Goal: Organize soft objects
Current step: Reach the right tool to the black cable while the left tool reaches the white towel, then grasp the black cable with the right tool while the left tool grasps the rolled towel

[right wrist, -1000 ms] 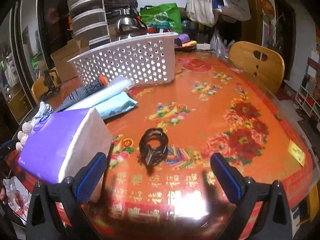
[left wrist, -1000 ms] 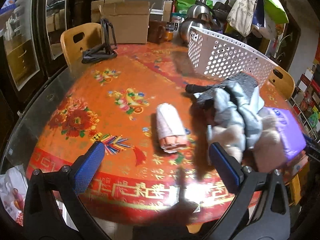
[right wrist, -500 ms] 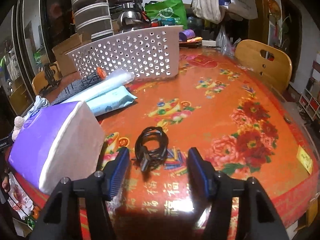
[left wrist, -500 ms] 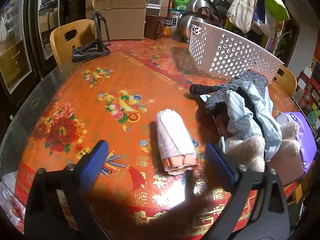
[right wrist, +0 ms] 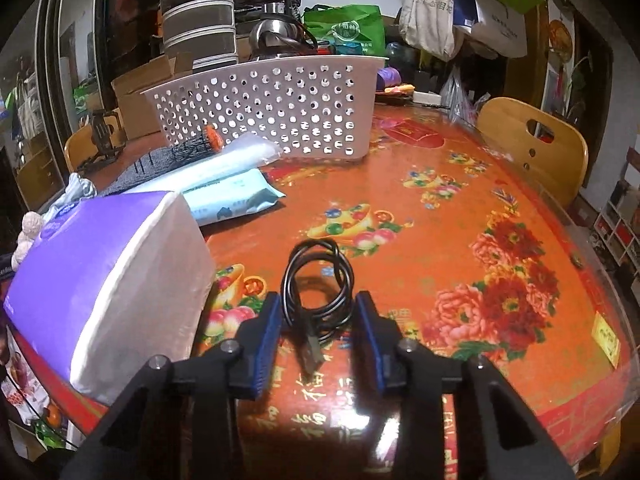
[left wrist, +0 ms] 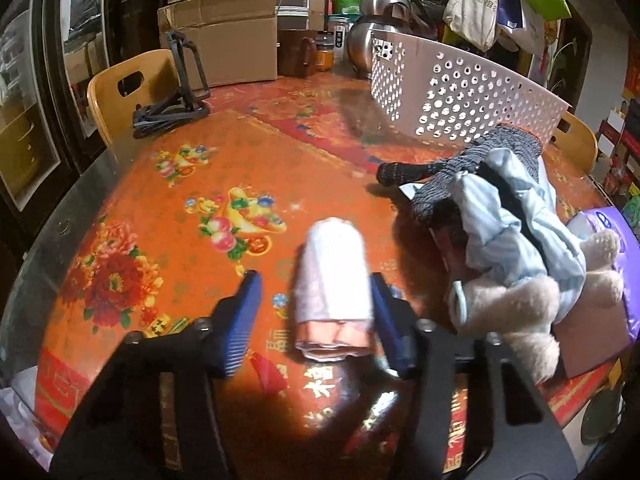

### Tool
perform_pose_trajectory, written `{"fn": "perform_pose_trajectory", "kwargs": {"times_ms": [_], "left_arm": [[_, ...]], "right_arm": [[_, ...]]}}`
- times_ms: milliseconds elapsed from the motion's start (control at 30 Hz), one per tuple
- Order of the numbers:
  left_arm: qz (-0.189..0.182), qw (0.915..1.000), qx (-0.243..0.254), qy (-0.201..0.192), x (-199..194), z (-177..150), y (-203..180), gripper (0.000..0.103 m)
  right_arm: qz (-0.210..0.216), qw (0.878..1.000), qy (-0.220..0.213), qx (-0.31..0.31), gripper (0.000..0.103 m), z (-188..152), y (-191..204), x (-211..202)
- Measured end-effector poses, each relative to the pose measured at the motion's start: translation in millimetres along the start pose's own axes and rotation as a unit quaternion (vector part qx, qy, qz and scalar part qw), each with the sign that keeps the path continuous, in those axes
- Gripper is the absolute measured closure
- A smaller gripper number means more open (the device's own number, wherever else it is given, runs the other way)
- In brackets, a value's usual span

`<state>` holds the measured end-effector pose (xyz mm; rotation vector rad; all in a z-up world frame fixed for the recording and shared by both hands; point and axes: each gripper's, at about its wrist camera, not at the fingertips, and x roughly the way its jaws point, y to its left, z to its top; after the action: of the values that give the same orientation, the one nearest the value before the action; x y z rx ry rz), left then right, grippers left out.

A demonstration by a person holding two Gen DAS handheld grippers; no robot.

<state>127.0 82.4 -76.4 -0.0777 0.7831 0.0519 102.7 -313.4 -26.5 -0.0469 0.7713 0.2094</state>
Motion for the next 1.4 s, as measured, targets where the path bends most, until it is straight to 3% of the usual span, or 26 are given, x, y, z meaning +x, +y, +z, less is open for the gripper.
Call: {"fn": "perform_pose_trajectory", "kwargs": {"times_ms": [67, 433, 600, 800, 1167, 1233, 1333, 1400], "left_arm": [[-0.003, 1.0000, 0.005, -0.002, 0, 0, -3, 0.072], [0.016, 0.9997, -0.011, -0.013, -8, 2, 10, 0.072], [0.014, 0.9994, -0.016, -0.026, -18, 18, 14, 0.073], [0.010, 0.9987, -0.004, -0.049, -29, 60, 10, 0.077], [-0.022, 0.9946, 0.035, -0.095, -50, 182, -28, 0.079], [-0.020, 0.9959, 0.030, -0.083, -47, 192, -30, 0.079], [-0.017, 0.9970, 0.022, -0.072, -49, 176, -24, 0.078], [-0.011, 0.9989, 0.011, -0.044, -44, 145, -12, 0.077]], "right_arm": [[0.002, 1.000, 0.000, 0.001, 0.067, 0, -1, 0], [0.015, 1.000, -0.007, 0.009, 0.067, 6, -6, -5], [0.031, 0.999, -0.011, 0.013, 0.067, 23, -12, -8], [0.032, 0.999, -0.029, 0.003, 0.067, 63, -26, -13], [0.032, 0.998, -0.051, -0.007, 0.067, 181, -40, -4], [0.031, 0.998, -0.053, -0.014, 0.067, 192, -34, -3], [0.044, 0.997, -0.060, -0.010, 0.067, 191, -33, -9], [0.046, 0.997, -0.064, -0.008, 0.067, 183, -34, -16]]}}
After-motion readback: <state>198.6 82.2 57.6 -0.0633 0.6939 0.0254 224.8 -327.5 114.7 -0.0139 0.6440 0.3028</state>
